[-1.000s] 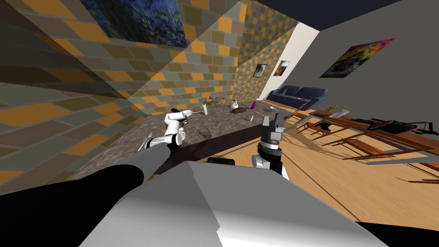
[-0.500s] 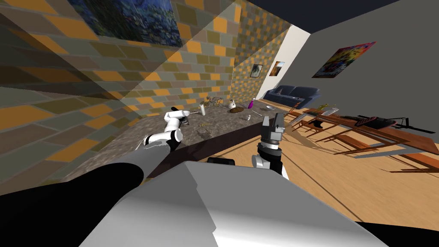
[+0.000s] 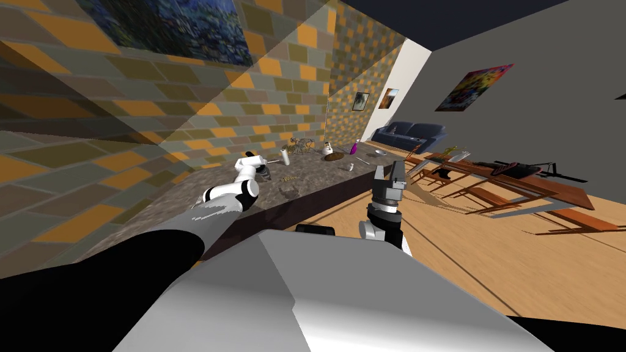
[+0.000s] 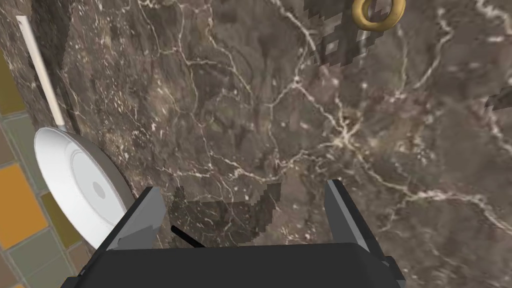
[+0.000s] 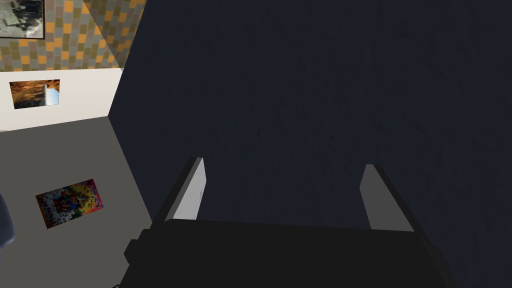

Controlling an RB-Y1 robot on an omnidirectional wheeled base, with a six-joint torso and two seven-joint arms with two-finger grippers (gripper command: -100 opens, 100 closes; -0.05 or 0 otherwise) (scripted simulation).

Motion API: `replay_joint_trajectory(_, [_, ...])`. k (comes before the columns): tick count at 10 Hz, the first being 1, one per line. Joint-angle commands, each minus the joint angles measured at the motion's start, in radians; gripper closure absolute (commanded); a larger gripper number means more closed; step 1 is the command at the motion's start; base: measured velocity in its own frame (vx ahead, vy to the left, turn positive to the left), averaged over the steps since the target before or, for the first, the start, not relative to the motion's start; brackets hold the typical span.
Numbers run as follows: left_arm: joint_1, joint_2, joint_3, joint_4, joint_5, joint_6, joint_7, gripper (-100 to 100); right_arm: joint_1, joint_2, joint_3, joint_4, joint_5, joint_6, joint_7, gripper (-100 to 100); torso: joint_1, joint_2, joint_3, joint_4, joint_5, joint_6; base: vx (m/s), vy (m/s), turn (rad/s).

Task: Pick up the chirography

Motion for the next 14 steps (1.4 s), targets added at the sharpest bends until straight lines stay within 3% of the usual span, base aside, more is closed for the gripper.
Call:
replay_joint_trajectory(1, [-0.021,0.003,0.01,0.03,-0.003,0.05,-0.004,-100,0.0,0.0,0.0,0.0,0.0,0.0,0.0,0,0.0,0.0,0.0,0.0,0.0,0.0,0.019,-0.032,-0.108])
replay_joint_trajectory(2, [-0.021,0.003,0.01,0.03,-0.003,0.064,-0.004,-100,0.0,0.0,0.0,0.0,0.0,0.0,0.0,0,0.0,0.0,0.0,0.0,0.0,0.001,0.014,-0.026,-0.06])
replay_joint_trajectory(5, [-0.063,0.012,0.02,0.105,-0.013,0.133,-0.013,-100,0.0,0.0,0.0,0.0,0.0,0.0,0.0,0,0.0,0.0,0.0,0.0,0.0,0.0,0.02,-0.035,-0.084])
replay_joint_trajectory(7, [-0.063,0.012,0.02,0.11,-0.013,0.133,-0.013,-100,0.0,0.0,0.0,0.0,0.0,0.0,0.0,0,0.0,0.0,0.0,0.0,0.0,0.0,0.017,-0.025,-0.034])
replay_joint_trajectory(9, [-0.088,0.015,0.024,0.174,-0.024,0.184,-0.024,-100,0.0,0.0,0.0,0.0,0.0,0.0,0.0,0,0.001,0.0,0.0,0.0,0.0,0.0,0.031,-0.03,-0.125])
replay_joint_trajectory(14, [-0.1,0.018,0.024,0.218,-0.034,0.218,-0.033,-100,0.0,0.0,0.0,0.0,0.0,0.0,0.0,0,0.001,0.0,0.0,0.0,0.0,0.0,0.03,-0.025,-0.042])
